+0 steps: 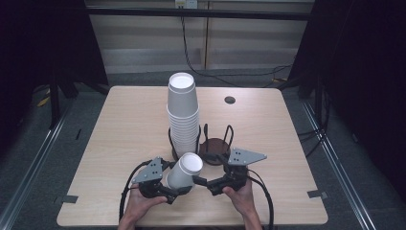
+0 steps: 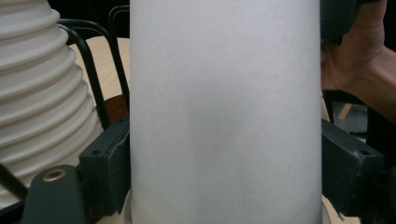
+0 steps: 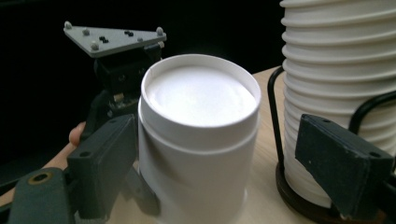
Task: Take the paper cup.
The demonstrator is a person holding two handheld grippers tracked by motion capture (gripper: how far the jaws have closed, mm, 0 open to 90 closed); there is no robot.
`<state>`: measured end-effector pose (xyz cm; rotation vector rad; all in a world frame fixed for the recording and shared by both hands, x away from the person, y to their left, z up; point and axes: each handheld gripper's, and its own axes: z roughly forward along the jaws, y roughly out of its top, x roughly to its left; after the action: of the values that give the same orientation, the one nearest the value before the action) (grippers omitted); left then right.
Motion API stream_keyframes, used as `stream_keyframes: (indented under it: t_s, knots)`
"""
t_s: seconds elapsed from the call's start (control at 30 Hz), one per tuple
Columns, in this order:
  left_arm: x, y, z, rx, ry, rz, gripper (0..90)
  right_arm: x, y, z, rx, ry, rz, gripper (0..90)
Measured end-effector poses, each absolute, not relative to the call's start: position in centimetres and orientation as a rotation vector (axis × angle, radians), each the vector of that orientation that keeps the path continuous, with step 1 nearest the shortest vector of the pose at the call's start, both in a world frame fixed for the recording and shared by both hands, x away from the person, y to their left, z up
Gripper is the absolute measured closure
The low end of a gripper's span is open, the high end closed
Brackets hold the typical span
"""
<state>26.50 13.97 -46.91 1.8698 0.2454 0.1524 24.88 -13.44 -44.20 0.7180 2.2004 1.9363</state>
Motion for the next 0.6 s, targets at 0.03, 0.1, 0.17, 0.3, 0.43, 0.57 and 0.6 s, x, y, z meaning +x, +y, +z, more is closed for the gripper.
stream_keyframes:
  t_s: [0.03,0.1,0.17,0.3,0.43,0.57,0.6]
  knots:
    - [26.5,14.1,-46.7,1.885,0.249,0.159,17.5,24.9,-13.6,-44.2,0.719,2.203,1.925,12.5]
    - [26.7,14.1,-46.5,1.889,0.246,0.153,17.6,24.8,-13.8,-44.3,0.711,2.234,1.913,12.7]
    - [26.9,14.2,-46.3,1.902,0.247,0.155,17.6,24.7,-14.0,-44.4,0.726,2.242,1.896,12.7]
    - [27.1,14.4,-46.0,1.941,0.243,0.171,17.6,24.6,-14.4,-44.6,0.738,2.261,1.862,12.7]
    - [27.2,14.4,-45.7,1.982,0.241,0.19,17.6,24.6,-14.6,-44.4,0.728,2.303,1.809,12.8]
    - [27.3,14.4,-45.8,2.015,0.234,0.188,17.6,24.6,-14.6,-44.2,0.726,2.35,1.733,13.0]
    - [27.4,14.4,-45.9,2.029,0.233,0.189,17.6,24.6,-14.6,-44.2,0.725,2.359,1.717,12.9]
